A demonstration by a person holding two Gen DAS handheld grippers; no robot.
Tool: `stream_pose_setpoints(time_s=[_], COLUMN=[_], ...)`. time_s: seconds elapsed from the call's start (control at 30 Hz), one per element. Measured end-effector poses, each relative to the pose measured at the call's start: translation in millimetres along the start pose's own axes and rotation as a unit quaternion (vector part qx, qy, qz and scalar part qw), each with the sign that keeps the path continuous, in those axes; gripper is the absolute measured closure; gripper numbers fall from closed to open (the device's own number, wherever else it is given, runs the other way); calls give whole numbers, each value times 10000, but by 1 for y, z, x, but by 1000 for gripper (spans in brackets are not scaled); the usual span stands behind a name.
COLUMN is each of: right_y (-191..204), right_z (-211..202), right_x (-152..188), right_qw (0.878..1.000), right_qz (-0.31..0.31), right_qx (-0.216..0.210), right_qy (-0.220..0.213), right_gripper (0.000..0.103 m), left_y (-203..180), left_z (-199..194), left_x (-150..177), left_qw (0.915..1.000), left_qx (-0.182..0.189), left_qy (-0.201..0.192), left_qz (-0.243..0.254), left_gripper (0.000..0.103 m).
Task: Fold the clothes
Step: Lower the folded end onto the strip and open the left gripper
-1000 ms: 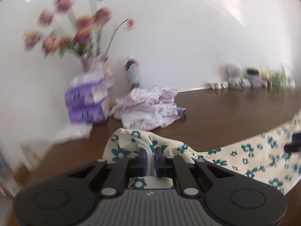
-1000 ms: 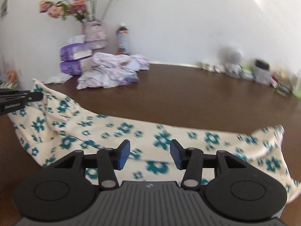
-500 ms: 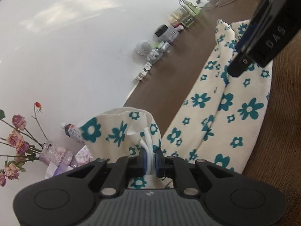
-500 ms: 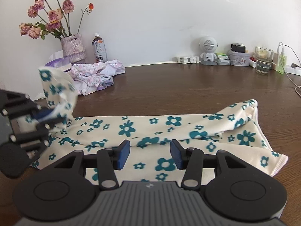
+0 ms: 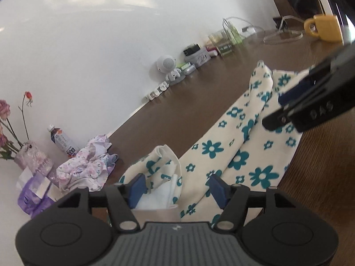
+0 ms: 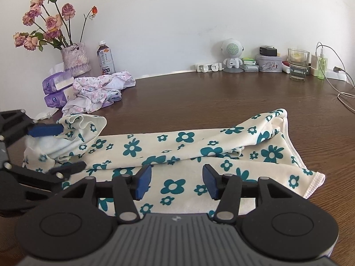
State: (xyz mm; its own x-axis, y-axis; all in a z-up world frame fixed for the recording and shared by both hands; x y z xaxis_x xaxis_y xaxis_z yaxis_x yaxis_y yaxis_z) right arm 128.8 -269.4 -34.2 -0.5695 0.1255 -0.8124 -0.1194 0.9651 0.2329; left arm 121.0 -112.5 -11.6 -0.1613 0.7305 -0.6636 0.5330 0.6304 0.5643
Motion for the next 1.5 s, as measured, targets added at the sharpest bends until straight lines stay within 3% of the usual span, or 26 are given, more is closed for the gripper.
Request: stream_pose_setpoints(time_s=[0.07,0.17,0.3,0.4,0.47,0.53,0.57,0.67,0.7,0.73,0.77,0.8,0.9,1.07,1.17,1.3,1.4,1.47,1.5], right_y=[3,7,21,43,63,83,91,113,119,124,124,124,118,118,120,113,111,109,108], right_z=[1,0,-3,-6,-7,-8,-7,2,5,8,12,17,32,40,37,31,27,23,20], right_x=[0,-1,-4,-5,-6,-6,-6,-6,-5,-3,-2,0,6,17,17,16,16,14,11], right_qw=[10000,10000,9997,9961,9883,9763,9724,9738,9753,9761,9772,9783,9822,9853,9868,9891,9893,9895,9898], right_qz=[-17,-71,-149,-85,27,164,186,-20,-121,-209,-208,-192,-114,-196,-349,-363,-346,-293,-226], right_qx=[7,-7,-192,-855,-1481,-2083,-2239,-2169,-2097,-2039,-1967,-1891,-1615,-1452,-1338,-1174,-1165,-1170,-1202], right_qy=[15,22,41,182,360,562,626,679,680,719,769,820,956,874,838,812,808,803,729], right_gripper=[51,51,51,51,51,51,50,50,58,85,96,97,97,97,94,92,92,81,67], left_y=[15,42,82,103,110,112,111,102,98,95,90,87,82,85,91,91,81,73,70], left_z=[-20,-48,-81,-95,-93,-88,-85,-70,-65,-61,-57,-53,-45,-36,-43,-57,-46,-37,-34], left_x=[-1,13,47,73,88,98,101,105,105,103,103,102,102,109,106,93,90,93,95], left_qw=[9978,9889,9633,9479,9498,9536,9564,9654,9682,9702,9719,9734,9756,9706,9673,9679,9733,9766,9776], left_qx=[224,414,764,778,567,432,429,542,593,657,735,792,823,948,1000,1226,1273,1240,1229], left_qy=[-390,-628,-684,-605,-424,-225,-132,35,64,92,110,93,144,259,97,-326,-141,22,40], left_qz=[-486,-1279,-2481,-3030,-3049,-2970,-2886,-2551,-2431,-2329,-2232,-2147,-2030,-2195,-2328,-2170,-1906,-1756,-1706], left_gripper=[40,40,40,40,41,52,55,72,85,94,96,96,96,95,94,93,90,90,90])
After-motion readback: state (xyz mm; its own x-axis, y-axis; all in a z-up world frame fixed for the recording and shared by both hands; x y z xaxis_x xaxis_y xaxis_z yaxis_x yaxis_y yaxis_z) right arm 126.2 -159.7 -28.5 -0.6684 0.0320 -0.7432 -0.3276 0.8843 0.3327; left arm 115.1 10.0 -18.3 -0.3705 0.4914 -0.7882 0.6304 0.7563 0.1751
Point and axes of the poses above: each gripper's, at about its wrist camera, not at the fingertips, and z roughly the way its jaws point, y to its left, x to its underside, the point moved 5 cm from there along z, roughly the way its jaws point, and after that the axes turned 5 degrees about z, right-handed, at the moved point
